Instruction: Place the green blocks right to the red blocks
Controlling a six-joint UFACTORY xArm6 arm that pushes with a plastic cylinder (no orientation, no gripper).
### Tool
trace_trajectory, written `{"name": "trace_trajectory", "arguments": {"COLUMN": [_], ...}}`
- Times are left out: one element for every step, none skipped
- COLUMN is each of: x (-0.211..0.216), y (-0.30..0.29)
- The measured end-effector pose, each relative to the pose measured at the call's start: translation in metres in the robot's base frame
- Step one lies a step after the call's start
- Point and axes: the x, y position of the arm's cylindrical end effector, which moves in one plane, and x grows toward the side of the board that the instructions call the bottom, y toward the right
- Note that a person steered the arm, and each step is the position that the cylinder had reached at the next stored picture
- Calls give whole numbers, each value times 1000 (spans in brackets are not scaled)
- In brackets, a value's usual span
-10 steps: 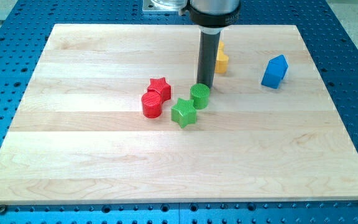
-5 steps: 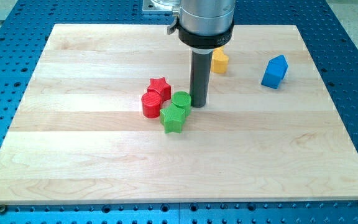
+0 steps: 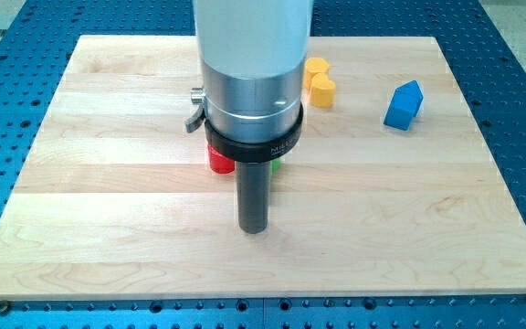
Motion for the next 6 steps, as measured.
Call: {"name": "trace_trajectory", "arguments": {"x": [-28,-56,-57,-41,-22,-32], "y": [6,7,7,20,85,167]}}
